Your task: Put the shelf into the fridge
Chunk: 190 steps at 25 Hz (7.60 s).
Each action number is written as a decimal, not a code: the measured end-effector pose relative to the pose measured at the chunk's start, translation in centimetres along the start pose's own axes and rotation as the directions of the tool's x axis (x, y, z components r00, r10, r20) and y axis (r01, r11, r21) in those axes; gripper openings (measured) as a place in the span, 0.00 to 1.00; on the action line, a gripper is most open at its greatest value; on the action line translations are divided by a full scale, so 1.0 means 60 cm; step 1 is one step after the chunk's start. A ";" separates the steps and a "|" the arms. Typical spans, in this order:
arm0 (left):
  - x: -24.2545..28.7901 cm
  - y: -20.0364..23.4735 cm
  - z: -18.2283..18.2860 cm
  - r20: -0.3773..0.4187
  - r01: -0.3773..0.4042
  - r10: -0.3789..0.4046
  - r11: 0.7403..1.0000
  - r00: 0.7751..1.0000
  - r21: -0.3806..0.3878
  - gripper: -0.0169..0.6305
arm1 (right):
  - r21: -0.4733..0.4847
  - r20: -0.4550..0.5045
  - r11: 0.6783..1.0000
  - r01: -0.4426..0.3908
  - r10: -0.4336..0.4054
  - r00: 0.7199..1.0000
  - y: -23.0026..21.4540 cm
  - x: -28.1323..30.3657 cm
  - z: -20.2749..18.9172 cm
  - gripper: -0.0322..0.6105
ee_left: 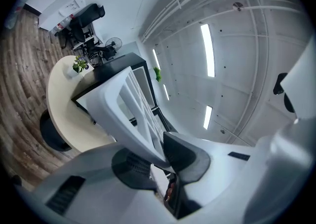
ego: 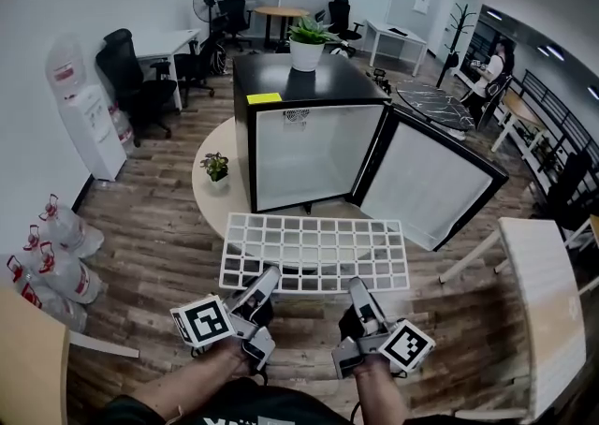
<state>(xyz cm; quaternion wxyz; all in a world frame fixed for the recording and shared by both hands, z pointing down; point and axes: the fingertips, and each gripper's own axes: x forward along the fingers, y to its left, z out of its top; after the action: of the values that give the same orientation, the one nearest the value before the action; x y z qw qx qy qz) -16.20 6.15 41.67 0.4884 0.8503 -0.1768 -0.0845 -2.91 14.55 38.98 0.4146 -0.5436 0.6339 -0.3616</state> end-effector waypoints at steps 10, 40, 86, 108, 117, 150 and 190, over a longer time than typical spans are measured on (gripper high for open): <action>0.101 0.039 0.086 -0.023 0.101 -0.102 0.994 0.995 -0.053 0.11 | 0.007 0.023 0.999 0.031 -0.031 0.999 -0.049 0.123 0.028 0.16; 0.257 0.091 0.153 0.060 0.064 -0.060 0.996 0.996 -0.066 0.11 | -0.028 -0.094 0.999 -0.021 0.019 0.995 -0.132 0.277 0.142 0.16; 0.426 0.178 0.171 0.179 -0.118 0.141 0.984 0.974 -0.131 0.11 | 0.099 -0.335 0.991 -0.087 0.116 0.935 -0.268 0.431 0.249 0.16; 0.439 0.189 0.185 0.193 -0.124 0.152 0.981 0.969 -0.148 0.11 | 0.085 -0.346 0.992 -0.091 0.115 0.931 -0.281 0.456 0.255 0.16; 0.445 0.197 0.194 0.215 -0.128 0.159 0.980 0.964 -0.151 0.11 | 0.075 -0.349 0.994 -0.083 0.104 0.931 -0.288 0.468 0.258 0.16; 0.424 0.202 0.181 0.286 -0.194 0.214 0.976 0.934 -0.096 0.14 | 0.086 -0.366 0.993 -0.077 0.103 0.925 -0.299 0.499 0.260 0.15; 0.459 0.240 0.246 0.264 -0.202 0.220 0.975 0.939 -0.096 0.13 | 0.070 -0.349 0.987 -0.142 0.158 0.924 -0.294 0.542 0.252 0.18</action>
<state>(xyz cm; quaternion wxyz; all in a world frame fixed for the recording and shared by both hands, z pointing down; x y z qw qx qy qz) 1.40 -22.87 47.34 0.4943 0.7896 -0.3296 -0.1538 15.74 -20.31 44.71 0.3321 -0.4106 0.7297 -0.4344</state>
